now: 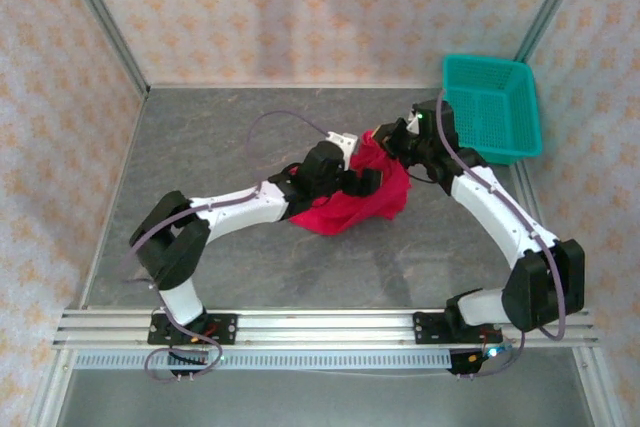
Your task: Fold the inside-out t-shirt
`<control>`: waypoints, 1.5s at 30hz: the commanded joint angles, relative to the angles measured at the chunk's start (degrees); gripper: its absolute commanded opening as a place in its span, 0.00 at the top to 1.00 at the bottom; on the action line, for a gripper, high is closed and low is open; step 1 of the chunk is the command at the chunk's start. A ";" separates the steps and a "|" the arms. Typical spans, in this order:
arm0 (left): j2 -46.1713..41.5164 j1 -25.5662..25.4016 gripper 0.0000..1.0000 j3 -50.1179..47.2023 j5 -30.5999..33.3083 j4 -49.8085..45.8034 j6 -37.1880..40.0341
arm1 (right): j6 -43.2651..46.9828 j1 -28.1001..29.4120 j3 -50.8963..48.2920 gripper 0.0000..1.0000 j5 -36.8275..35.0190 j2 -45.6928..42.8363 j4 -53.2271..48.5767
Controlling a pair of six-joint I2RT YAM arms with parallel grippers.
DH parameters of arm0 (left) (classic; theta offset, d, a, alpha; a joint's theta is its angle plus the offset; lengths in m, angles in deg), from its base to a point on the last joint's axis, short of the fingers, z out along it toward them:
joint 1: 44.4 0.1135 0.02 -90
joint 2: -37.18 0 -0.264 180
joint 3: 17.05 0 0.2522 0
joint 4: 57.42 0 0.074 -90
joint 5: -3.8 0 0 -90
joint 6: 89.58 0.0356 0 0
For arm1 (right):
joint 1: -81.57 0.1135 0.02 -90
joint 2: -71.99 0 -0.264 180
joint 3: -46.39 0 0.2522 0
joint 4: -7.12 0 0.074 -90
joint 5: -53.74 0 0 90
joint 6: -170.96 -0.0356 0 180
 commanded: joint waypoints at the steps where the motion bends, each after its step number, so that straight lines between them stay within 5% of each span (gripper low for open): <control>1: 2.19 0.06 0.62 6.47 3.10 -2.93 2.86 | 1.19 -0.12 -0.29 1.00 -1.23 -2.73 -3.09; 2: 2.66 0.26 0.88 8.00 2.66 -5.07 3.24 | 2.05 -0.10 0.13 1.00 -1.74 -2.92 -4.61; 3: 2.80 0.43 1.00 9.07 2.64 -6.90 3.39 | 2.76 -0.26 0.57 1.00 -2.27 -2.95 -6.00; 5: 1.95 0.87 1.00 9.41 1.72 -8.44 3.63 | 4.37 -0.65 1.62 0.97 -3.94 -3.12 -9.83; 10: -4.12 3.26 1.00 4.47 2.10 -6.34 0.51 | 7.92 -3.35 2.81 0.35 -10.57 -4.24 -20.40; 14: -7.52 6.04 1.00 1.31 0.96 -4.70 -3.45 | 9.80 -4.20 0.18 0.26 -15.42 -7.29 -24.17; 23: -8.53 6.54 1.00 1.52 -0.93 -4.79 -4.51 | 4.84 0.95 -7.35 0.29 -8.93 -10.49 -12.61; 34: -10.02 6.51 1.00 2.12 -0.74 -7.13 -4.10 | 0.33 6.25 -3.15 0.29 -7.18 7.79 0.78; 37: -10.93 7.08 1.00 4.22 0.88 -9.67 -4.40 | -0.03 6.05 -3.57 0.50 -10.78 12.19 1.62; 40: -12.49 10.03 1.00 10.70 4.68 -17.18 -6.17 | -0.76 4.74 -8.02 0.98 -13.85 12.79 0.78; 45: -15.63 18.46 1.00 20.57 6.61 -24.45 -13.73 | -1.83 2.78 -21.45 1.00 -17.11 5.91 1.74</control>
